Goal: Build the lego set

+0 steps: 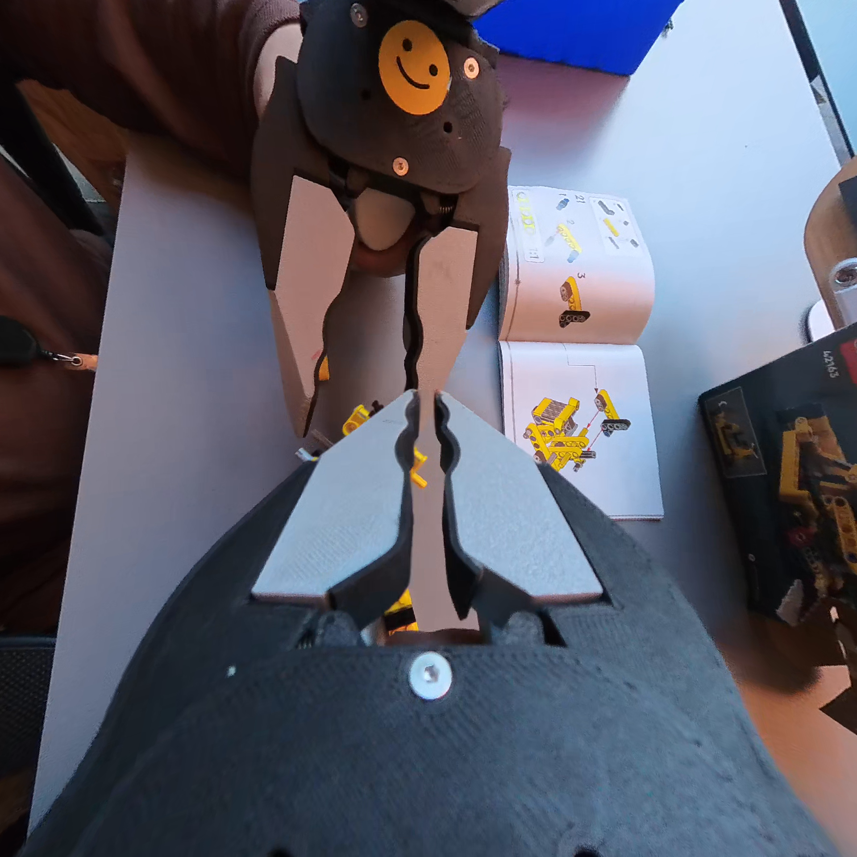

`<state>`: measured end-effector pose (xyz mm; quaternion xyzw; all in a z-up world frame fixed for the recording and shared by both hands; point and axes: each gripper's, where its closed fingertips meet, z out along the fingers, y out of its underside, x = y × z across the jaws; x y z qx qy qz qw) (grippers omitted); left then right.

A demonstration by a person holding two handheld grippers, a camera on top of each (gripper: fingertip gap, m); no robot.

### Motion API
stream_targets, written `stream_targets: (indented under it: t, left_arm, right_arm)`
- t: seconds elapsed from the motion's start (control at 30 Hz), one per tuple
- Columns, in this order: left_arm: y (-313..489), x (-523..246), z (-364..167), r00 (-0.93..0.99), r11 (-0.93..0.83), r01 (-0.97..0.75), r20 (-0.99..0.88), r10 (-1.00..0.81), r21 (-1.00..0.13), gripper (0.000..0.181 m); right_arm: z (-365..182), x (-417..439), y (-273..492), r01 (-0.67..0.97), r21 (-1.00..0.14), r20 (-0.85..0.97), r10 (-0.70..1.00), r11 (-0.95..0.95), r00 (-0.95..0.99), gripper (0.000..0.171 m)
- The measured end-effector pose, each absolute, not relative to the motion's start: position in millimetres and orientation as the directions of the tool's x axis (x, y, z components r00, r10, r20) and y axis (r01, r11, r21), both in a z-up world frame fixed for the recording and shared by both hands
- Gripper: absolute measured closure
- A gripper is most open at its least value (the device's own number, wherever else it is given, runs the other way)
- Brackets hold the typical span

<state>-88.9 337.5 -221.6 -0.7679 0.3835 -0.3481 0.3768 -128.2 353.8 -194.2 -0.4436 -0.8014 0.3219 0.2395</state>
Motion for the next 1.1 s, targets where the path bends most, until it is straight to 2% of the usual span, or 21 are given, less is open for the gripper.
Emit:
stream_targets:
  t: [0.17,0.43,0.53,0.83,1.0,1.1]
  left_arm:
    - [340,-90,-223,0.476,-0.435,-0.323,0.254,-0.842,-0.84,0.139]
    - [343,-97,-214,0.505,-0.471,-0.272,0.293,-0.812,-0.839,0.135]
    - [347,-96,-218,0.522,-0.502,-0.265,0.315,-0.792,-0.823,0.142]
    - [342,-95,-229,0.524,-0.453,-0.371,0.22,-0.823,-0.811,0.144]
    - [342,-93,-230,0.526,-0.429,-0.392,0.184,-0.83,-0.814,0.151]
    - [344,-96,-233,0.539,-0.431,-0.405,0.171,-0.825,-0.806,0.154]
  right_arm:
    - [-195,-128,357,0.552,-0.734,0.114,0.872,0.396,-0.475,0.164]
    - [-177,-105,375,0.517,-0.799,0.151,0.934,0.308,-0.323,0.159]
    - [-188,-95,368,0.509,-0.81,0.153,0.942,0.292,-0.297,0.161]
    - [-209,-86,363,0.57,-0.74,0.186,0.923,0.358,-0.337,0.156]
    - [-214,-96,355,0.655,-0.694,0.078,0.936,0.299,-0.345,0.157]
    - [-221,-98,357,0.701,-0.643,0.09,0.94,0.308,-0.33,0.159]
